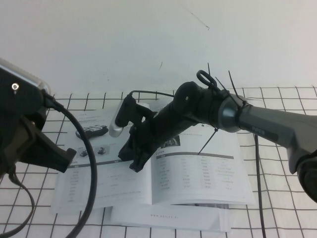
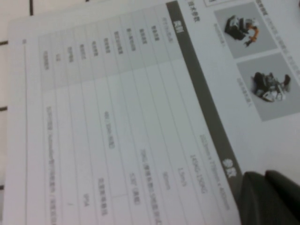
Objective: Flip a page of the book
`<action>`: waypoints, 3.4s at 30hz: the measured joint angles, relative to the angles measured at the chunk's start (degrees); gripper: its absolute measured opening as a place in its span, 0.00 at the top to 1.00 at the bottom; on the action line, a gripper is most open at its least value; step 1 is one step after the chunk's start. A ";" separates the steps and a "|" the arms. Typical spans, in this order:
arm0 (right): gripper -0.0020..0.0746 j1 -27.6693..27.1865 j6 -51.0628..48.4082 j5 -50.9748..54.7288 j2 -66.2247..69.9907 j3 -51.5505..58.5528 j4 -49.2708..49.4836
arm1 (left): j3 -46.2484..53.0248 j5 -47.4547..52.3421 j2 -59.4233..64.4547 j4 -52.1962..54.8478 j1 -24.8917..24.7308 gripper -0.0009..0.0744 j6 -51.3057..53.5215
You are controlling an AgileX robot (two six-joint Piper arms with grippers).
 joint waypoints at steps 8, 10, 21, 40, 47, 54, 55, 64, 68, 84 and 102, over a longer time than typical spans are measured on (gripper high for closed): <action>0.97 -0.46 4.77 3.53 -8.88 0.84 -3.20 | 0.00 1.35 -0.86 -2.35 0.00 0.99 0.65; 0.97 -1.32 7.58 4.29 -13.17 0.84 -5.00 | 0.00 1.35 -1.91 -5.17 0.00 0.99 3.60; 0.97 -14.43 28.80 10.66 -40.34 1.81 -21.89 | 0.00 10.35 -19.32 -26.59 0.00 0.99 23.84; 0.97 -17.82 34.84 -18.07 -104.10 71.44 -22.16 | 13.94 12.64 -45.98 -45.79 0.00 0.99 16.63; 0.97 -17.82 35.62 -23.29 -112.60 87.32 -22.07 | 20.28 2.52 -46.05 -47.82 0.00 0.99 15.81; 0.97 -17.82 35.62 -23.14 -112.60 88.06 -22.03 | 20.67 1.38 -46.05 -48.38 0.00 0.99 15.61; 0.97 -17.82 35.62 -23.14 -112.60 88.06 -22.03 | 20.67 1.38 -46.05 -48.46 0.00 0.99 15.61; 0.97 -17.82 35.62 -23.14 -112.60 88.06 -22.03 | 21.08 1.38 -46.05 -48.50 0.00 0.99 15.39; 0.97 -17.82 35.62 -23.14 -112.60 88.06 -22.03 | 21.08 1.38 -46.05 -48.50 0.00 0.99 15.39; 0.97 -17.82 35.62 -23.14 -112.60 88.06 -21.94 | 30.25 -16.72 -46.23 -47.40 31.67 0.99 15.73; 0.97 -17.82 35.62 -23.14 -112.60 88.06 -21.94 | 45.33 -41.26 -47.73 -48.70 36.46 0.99 18.91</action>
